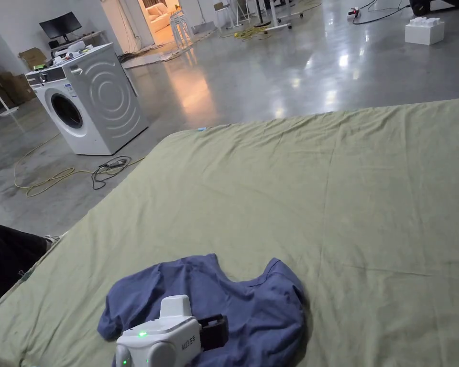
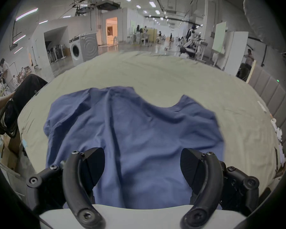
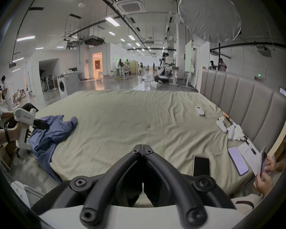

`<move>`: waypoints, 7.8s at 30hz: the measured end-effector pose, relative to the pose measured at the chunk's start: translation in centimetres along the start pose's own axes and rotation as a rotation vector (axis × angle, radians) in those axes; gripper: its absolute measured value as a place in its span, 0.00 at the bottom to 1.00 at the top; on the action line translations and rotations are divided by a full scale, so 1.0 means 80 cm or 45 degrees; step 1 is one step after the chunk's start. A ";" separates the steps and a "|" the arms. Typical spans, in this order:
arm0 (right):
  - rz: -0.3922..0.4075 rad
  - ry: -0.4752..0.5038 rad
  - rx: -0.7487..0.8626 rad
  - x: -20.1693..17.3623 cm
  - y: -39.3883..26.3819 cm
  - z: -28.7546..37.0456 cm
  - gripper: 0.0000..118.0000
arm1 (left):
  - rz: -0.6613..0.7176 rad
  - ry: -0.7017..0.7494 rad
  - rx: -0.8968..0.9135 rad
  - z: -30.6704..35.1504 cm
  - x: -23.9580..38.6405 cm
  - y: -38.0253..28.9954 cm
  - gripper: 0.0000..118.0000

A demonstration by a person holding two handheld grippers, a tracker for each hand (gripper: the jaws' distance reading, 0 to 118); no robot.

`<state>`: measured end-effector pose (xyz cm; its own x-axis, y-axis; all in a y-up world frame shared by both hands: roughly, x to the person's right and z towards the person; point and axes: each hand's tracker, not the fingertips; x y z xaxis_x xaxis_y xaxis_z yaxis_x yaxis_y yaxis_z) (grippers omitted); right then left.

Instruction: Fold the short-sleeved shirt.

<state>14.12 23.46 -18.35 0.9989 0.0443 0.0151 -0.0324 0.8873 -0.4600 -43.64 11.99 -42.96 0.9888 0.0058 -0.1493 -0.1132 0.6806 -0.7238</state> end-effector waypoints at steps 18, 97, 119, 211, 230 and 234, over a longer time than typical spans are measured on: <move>-0.021 -0.001 -0.095 0.019 -0.018 -0.010 0.00 | 0.126 -0.040 -0.110 -0.028 0.007 0.023 0.03; -0.076 0.067 0.360 0.033 0.033 0.110 0.00 | -0.316 -0.407 0.844 0.436 0.189 -0.094 0.00; -0.178 -0.030 0.052 0.082 -0.031 0.022 0.00 | -0.205 -0.595 -0.010 0.088 0.288 0.082 0.40; -0.157 -0.132 0.519 0.190 0.385 0.075 0.01 | -0.039 -0.513 0.948 0.522 0.116 0.224 0.07; 0.049 -0.259 0.796 0.158 0.537 0.151 0.01 | 0.033 -0.476 1.103 0.579 0.112 0.313 0.07; 0.106 -0.317 0.839 0.156 0.572 0.157 0.01 | -0.010 -0.439 1.126 0.594 0.115 0.337 0.07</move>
<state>24.68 70.36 -28.08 0.9573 0.1578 0.2421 -0.2005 0.9660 0.1632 -33.00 65.21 -31.84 0.9794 0.1190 0.1629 -0.1317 0.9888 0.0695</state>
